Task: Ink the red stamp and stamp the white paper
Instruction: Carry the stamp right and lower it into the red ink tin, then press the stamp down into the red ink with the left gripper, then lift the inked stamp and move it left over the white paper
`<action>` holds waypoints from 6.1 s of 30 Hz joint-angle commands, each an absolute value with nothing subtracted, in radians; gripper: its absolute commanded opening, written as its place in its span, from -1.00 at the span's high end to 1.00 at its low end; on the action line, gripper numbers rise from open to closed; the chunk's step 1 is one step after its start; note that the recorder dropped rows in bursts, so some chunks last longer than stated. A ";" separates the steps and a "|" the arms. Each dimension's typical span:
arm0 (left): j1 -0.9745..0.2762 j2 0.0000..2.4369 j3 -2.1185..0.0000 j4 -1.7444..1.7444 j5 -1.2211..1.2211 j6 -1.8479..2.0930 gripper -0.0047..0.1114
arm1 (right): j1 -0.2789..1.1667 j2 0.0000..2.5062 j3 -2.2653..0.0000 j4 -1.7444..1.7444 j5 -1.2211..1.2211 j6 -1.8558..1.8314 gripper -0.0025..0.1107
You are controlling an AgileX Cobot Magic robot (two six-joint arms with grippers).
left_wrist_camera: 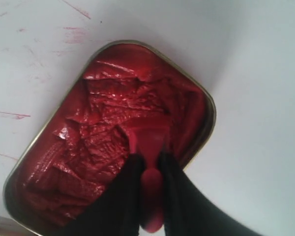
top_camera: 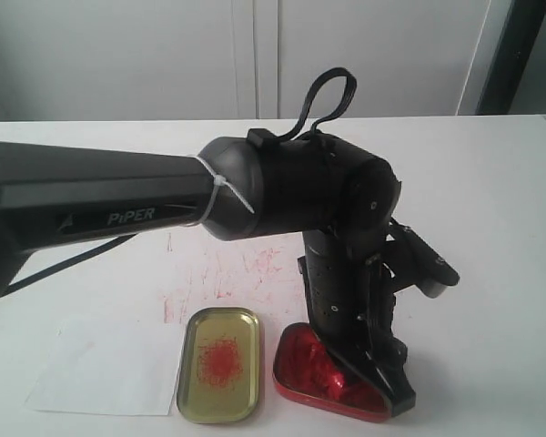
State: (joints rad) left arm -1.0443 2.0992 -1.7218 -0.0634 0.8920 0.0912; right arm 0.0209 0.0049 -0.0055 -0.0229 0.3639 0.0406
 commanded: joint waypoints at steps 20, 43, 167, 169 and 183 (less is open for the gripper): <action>-1.049 2.192 -1.728 0.009 0.868 0.088 0.92 | 0.023 0.000 0.000 -0.026 0.349 0.040 0.96; -1.049 2.206 -1.770 0.009 0.929 0.088 0.92 | 0.023 0.000 0.000 -0.026 0.349 0.040 0.96; -0.930 2.175 -1.852 -0.325 1.038 0.292 0.92 | 0.023 0.000 0.000 -0.026 0.349 0.063 0.96; -0.930 2.157 -1.852 -0.312 1.040 0.290 0.92 | 0.023 0.000 0.000 -0.026 0.349 0.063 0.96; -0.930 2.058 -1.846 -0.143 1.031 0.141 0.92 | 0.023 0.000 0.000 -0.026 0.349 0.063 0.96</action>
